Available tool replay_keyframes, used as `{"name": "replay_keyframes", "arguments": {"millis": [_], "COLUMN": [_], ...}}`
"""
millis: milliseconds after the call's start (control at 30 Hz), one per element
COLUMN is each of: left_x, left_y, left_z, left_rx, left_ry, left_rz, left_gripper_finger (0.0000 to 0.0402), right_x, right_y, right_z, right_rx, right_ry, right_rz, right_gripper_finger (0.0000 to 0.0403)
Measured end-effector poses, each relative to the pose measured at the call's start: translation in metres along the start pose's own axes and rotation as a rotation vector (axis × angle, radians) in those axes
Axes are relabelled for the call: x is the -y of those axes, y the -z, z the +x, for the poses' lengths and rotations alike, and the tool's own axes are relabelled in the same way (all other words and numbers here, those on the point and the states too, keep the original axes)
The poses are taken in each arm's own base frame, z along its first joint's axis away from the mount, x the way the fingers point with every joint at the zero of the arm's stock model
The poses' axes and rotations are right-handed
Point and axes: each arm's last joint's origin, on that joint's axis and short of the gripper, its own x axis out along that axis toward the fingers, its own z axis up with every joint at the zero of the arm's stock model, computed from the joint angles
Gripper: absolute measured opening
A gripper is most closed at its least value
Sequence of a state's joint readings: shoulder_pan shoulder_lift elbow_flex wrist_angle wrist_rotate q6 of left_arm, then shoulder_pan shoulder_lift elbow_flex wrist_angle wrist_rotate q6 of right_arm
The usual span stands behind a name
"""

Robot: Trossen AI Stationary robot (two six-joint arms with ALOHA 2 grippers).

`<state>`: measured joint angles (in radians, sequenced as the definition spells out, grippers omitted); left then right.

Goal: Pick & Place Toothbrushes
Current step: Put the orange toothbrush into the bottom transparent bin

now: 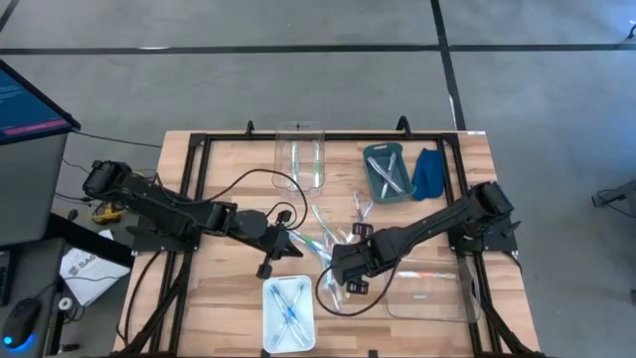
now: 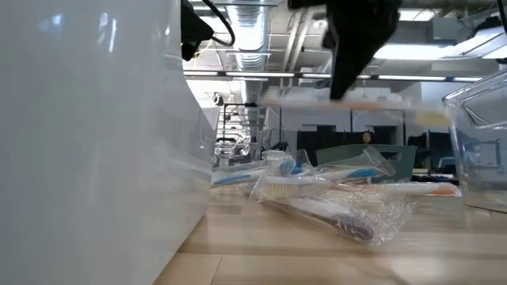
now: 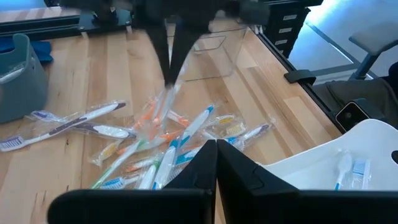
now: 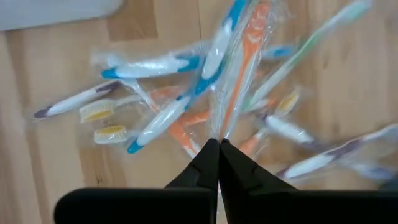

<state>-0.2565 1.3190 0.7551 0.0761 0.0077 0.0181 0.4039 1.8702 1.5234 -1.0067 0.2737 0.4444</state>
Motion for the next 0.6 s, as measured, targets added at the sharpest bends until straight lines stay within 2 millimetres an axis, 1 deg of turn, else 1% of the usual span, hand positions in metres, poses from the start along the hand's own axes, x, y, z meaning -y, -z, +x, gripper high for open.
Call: {"name": "replay_keyframes", "arguments": {"millis": [167,300,433,600], "left_x": [0.000,0.000,0.000,0.000], "left_y": [0.000,0.000,0.000,0.000], "left_z": [0.000,0.000,0.000,0.000], "left_rx": [0.000,0.000,0.000,0.000], "left_ry": [0.000,0.000,0.000,0.000], "left_rz": [0.000,0.000,0.000,0.000], "left_gripper_finger": [0.0002,0.0002,0.0002,0.0002], "right_x": [-0.004,-0.007,-0.013,-0.026], "right_y": [-0.004,0.006,0.021,0.028], "right_z": [-0.034,-0.063,-0.087,-0.104], "right_rx": [-0.006,-0.077,-0.137,-0.034], "right_ry": [0.046,0.119,0.201,0.172], "right_rz": [-0.177,-0.281,-0.293,-0.310], "right_gripper_finger": [0.0000,0.0000,0.0000,0.0000]}}
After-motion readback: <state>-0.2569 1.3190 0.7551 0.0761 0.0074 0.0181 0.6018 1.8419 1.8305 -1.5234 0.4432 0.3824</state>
